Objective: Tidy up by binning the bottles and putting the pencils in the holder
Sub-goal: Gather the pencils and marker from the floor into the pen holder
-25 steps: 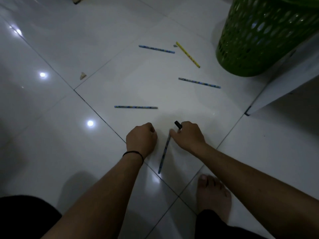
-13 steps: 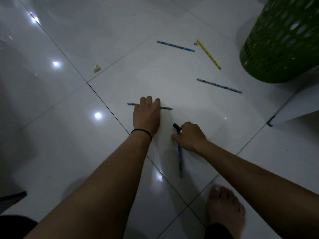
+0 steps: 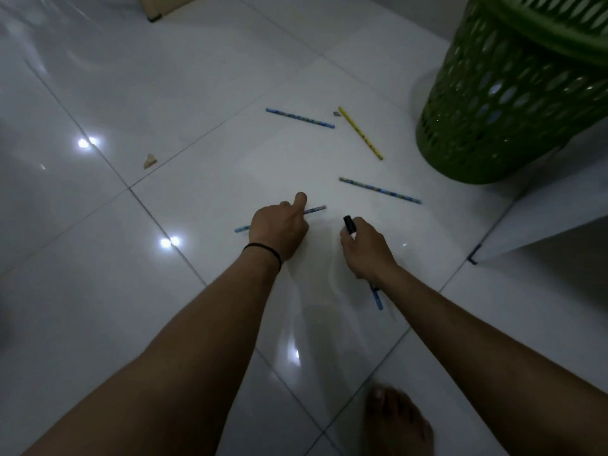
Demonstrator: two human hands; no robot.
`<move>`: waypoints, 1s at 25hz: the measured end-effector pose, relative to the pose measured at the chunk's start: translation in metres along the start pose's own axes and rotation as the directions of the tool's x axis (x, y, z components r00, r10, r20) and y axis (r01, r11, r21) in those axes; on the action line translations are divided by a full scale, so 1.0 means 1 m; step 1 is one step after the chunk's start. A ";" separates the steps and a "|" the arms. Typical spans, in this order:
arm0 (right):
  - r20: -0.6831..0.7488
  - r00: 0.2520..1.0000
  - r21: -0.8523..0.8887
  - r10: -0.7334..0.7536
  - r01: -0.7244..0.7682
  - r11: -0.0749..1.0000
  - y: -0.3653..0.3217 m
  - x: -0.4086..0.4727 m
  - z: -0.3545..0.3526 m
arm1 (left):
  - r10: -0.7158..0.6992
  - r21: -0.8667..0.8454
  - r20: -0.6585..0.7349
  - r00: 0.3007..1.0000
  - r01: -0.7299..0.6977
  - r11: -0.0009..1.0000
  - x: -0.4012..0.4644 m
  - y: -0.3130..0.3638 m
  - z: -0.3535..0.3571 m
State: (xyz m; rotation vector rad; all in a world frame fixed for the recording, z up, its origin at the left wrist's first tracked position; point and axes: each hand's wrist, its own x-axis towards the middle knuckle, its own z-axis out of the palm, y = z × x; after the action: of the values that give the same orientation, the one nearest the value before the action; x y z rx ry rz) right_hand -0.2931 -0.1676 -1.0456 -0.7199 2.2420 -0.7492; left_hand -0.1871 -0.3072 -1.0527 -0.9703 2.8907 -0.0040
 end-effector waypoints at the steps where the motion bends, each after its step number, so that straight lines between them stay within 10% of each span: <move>1: -0.057 0.998 -0.006 0.000 0.000 1.000 0.003 0.008 -0.010 | 0.021 -0.002 -0.020 1.000 -0.021 1.000 0.012 0.010 -0.004; 14: -0.272 0.956 0.097 0.113 -0.089 0.991 0.046 0.097 -0.089 | 0.235 0.038 0.024 0.972 -0.236 0.971 0.105 0.106 0.006; 25: -0.304 0.950 -0.110 -0.069 0.037 0.993 -0.042 0.176 -0.080 | -0.274 -0.217 -0.024 0.961 0.262 0.940 0.127 0.012 -0.004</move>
State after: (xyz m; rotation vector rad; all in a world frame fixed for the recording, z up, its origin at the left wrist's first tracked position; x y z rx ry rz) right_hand -0.4501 -0.2873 -1.0394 -0.7578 2.5675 -0.8239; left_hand -0.2950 -0.3745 -1.0597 -1.4165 2.8233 0.2681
